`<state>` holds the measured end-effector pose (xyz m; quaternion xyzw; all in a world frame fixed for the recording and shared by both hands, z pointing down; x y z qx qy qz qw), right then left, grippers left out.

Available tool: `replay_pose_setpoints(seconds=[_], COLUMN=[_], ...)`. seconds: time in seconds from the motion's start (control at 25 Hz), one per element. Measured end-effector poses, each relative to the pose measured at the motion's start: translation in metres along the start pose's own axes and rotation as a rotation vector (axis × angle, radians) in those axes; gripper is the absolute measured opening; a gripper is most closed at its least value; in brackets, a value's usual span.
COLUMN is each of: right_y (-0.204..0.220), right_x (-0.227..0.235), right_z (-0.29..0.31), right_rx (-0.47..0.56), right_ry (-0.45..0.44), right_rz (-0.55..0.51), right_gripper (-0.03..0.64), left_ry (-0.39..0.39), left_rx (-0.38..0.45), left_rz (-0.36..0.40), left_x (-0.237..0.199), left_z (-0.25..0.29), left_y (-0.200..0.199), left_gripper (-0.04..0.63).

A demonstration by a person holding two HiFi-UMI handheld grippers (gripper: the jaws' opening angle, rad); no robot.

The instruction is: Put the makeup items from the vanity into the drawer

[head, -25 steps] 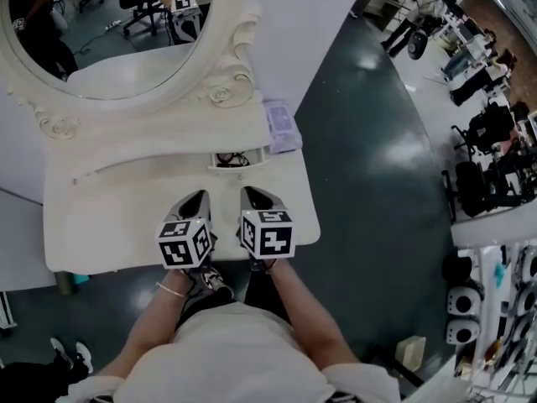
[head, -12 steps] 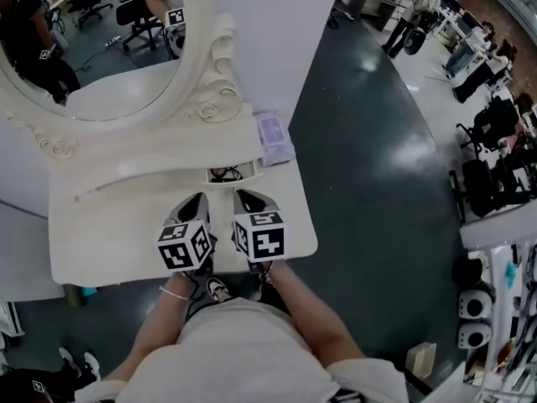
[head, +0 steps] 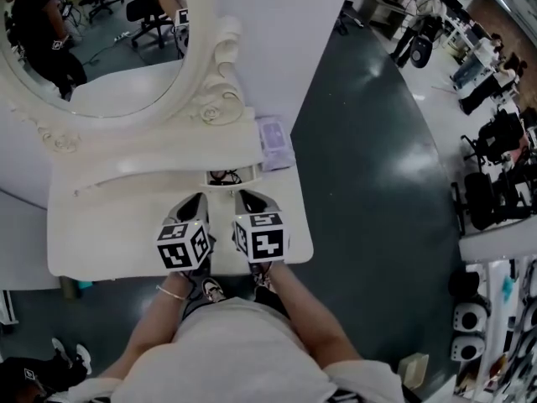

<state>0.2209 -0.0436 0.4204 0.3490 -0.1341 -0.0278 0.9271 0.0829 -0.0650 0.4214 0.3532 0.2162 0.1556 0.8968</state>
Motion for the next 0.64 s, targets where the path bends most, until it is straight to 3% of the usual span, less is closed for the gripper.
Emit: replay_pose_setpoints(seconds=[0.64], right_y=[0.012], right_x=[0.017], right_z=[-0.013], right_rx=[0.015], right_ry=[0.020], right_rz=[0.028], right_gripper=[0.018], left_ry=[0.003], left_rx=[0.003], left_rz=[0.000], left_x=[0.016], left_z=[0.003], left_y=[0.010], left_gripper=[0.002])
Point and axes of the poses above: the fingertips, and each gripper's own axes: z forward along the fingers, x to its right, y out of its underside, the point moved 6 cm from there along -z, backward along the fingers, and after that the axes turned 13 degrees about -x, right-handed, at the moved point
